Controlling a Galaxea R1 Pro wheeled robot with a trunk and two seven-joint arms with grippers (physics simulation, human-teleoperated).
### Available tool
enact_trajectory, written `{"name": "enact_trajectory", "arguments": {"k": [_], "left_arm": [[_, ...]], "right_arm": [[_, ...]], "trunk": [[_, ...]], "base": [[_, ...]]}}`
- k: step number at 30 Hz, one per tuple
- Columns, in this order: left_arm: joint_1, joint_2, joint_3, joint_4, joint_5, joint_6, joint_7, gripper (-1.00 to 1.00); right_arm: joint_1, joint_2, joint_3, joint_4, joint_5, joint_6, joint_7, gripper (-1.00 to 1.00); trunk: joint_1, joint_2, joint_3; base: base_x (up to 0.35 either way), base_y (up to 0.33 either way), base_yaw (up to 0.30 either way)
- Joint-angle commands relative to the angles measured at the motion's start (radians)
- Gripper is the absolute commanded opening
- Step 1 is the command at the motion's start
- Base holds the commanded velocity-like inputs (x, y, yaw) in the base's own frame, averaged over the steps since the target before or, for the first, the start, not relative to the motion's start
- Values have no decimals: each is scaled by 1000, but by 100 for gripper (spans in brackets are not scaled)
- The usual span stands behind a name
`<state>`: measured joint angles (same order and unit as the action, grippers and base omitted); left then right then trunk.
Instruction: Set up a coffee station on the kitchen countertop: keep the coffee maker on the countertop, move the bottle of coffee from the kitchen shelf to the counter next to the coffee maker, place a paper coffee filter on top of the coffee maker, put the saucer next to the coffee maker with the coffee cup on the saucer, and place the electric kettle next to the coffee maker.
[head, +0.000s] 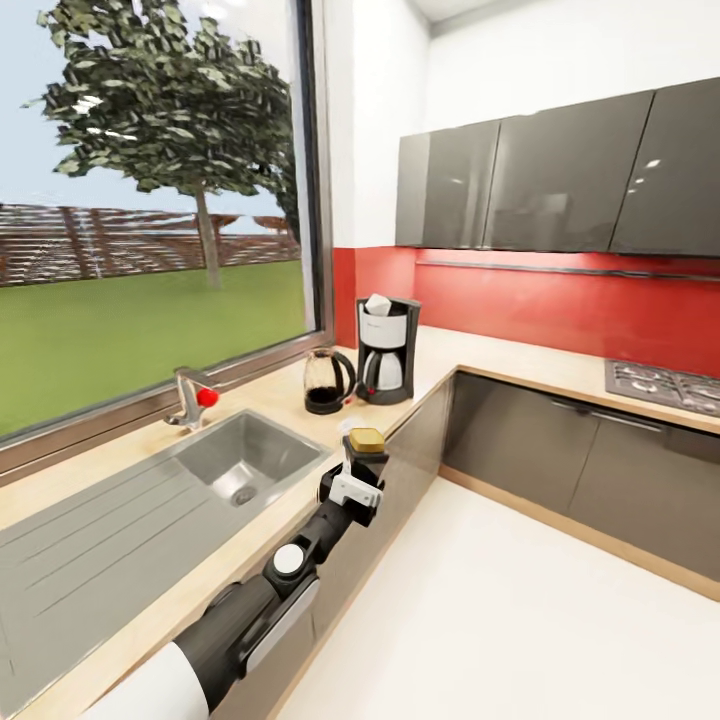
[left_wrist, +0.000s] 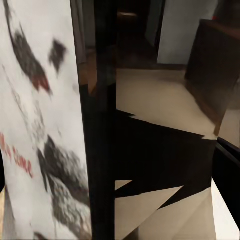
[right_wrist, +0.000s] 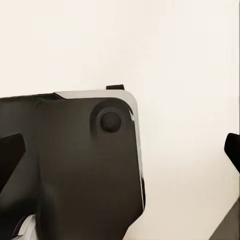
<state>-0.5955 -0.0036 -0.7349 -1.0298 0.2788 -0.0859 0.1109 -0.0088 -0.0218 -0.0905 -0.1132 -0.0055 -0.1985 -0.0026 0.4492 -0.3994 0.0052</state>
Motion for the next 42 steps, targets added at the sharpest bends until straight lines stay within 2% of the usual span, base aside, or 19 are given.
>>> {"name": "enact_trajectory", "arguments": {"k": [1, 9, 30, 42], "left_arm": [[-1, 1, -4, 0, 8, -5, 7, -100], [-1, 1, -4, 0, 8, -5, 7, -100], [-1, 1, -4, 3, 8, -5, 7, -100], [-1, 1, -3, 6, 8, -5, 9, -100]], "right_arm": [[0, 0, -6, 1, -1, -4, 1, 100], [0, 0, -6, 1, -1, -5, 1, 100], [0, 0, -6, 2, -1, -5, 1, 100], [0, 0, -6, 3, -1, -4, 1, 100]], "trunk": [[1, -1, 0], [1, -1, 1], [1, -1, 11], [1, -1, 11]], "base": [[262, -234, 0], [262, -234, -59], [262, -234, -228], [297, -173, -17]]}}
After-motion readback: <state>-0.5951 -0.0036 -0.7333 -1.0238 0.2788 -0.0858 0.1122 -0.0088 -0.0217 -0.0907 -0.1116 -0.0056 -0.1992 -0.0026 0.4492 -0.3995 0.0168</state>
